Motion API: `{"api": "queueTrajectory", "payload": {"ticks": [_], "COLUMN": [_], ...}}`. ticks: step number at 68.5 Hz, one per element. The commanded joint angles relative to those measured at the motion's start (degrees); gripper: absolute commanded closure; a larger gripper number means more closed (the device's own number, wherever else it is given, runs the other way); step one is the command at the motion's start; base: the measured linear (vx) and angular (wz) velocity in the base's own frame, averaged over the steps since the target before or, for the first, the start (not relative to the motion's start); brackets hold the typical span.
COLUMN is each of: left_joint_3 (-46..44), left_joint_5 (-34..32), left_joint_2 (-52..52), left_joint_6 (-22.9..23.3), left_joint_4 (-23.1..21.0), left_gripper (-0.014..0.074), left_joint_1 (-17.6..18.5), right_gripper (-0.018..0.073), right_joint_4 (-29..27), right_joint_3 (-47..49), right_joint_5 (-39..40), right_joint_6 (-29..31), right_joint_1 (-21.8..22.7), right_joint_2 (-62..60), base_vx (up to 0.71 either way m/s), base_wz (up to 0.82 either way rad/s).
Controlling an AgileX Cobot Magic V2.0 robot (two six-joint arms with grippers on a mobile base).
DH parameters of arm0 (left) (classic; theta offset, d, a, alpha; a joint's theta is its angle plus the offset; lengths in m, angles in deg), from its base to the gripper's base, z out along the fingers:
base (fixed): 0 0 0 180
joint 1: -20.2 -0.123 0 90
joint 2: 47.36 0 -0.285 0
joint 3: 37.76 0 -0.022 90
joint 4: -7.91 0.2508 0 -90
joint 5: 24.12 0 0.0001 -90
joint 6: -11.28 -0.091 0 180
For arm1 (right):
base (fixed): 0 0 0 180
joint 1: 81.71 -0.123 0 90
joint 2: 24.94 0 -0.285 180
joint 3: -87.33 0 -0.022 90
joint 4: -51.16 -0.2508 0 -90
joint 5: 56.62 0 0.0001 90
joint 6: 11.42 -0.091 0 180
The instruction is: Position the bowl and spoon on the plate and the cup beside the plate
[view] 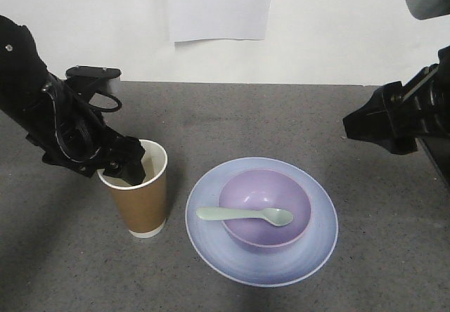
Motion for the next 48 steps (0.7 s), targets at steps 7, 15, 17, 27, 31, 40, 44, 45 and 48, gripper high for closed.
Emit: {"api": "queueTrajectory", "payload": {"ticks": [7, 15, 17, 27, 31, 40, 44, 45, 48], "left_joint_3": [-3.17, -4.63, -4.93, -5.08, -5.08, -4.85, -4.85, -4.85, -4.85], "left_joint_5": [-1.77, -2.05, -2.19, -4.27, -5.15, -6.16, -6.36, -6.45, -6.46], "left_joint_2": [-3.43, -5.51, -6.43, -10.64, -12.32, -16.02, -17.24, -17.68, -18.37], "left_joint_6": [0.32, 0.32, 0.32, 1.98, 3.84, 8.56, 10.09, 10.50, 11.45], "left_joint_4": [0.74, 0.88, 1.00, 4.24, 6.95, 13.11, 15.48, 16.00, 17.65], "left_gripper": [-0.0048, -0.0042, -0.0040, -0.0018, -0.0007, 0.0013, 0.0018, 0.0019, 0.0022], "left_joint_1": [0.29, 0.29, 0.24, 0.09, 0.09, 0.09, 0.09, 0.09, 0.09], "right_gripper": [0.0010, 0.0010, 0.0010, 0.0010, 0.0010, 0.0010, 0.0010, 0.0010, 0.0010], "right_joint_4": [-0.06, -0.06, -0.06, -0.06, -0.01, 0.65, 2.18, 2.60, 3.93], "right_joint_3": [1.33, 1.33, 1.33, 1.33, 1.33, 1.33, 1.33, 1.33, 1.33], "right_joint_5": [3.21, 3.21, 3.21, 2.94, 2.94, 2.80, 2.62, 2.63, 2.49], "right_joint_6": [0.15, 0.15, 0.15, 0.01, -0.30, -1.45, -2.65, -3.01, -3.83], "right_joint_1": [0.16, 0.16, 0.16, 0.16, 0.16, 0.16, 0.16, 0.16, 0.16], "right_joint_2": [-0.92, -0.92, -0.92, -0.92, -0.92, -0.92, -0.92, -0.92, -0.92], "base_vx": [0.00, 0.00, 0.00, 0.00, 0.00, 0.00, 0.00, 0.00, 0.00], "base_wz": [0.00, 0.00, 0.00, 0.00, 0.00, 0.00, 0.00, 0.00, 0.00]}}
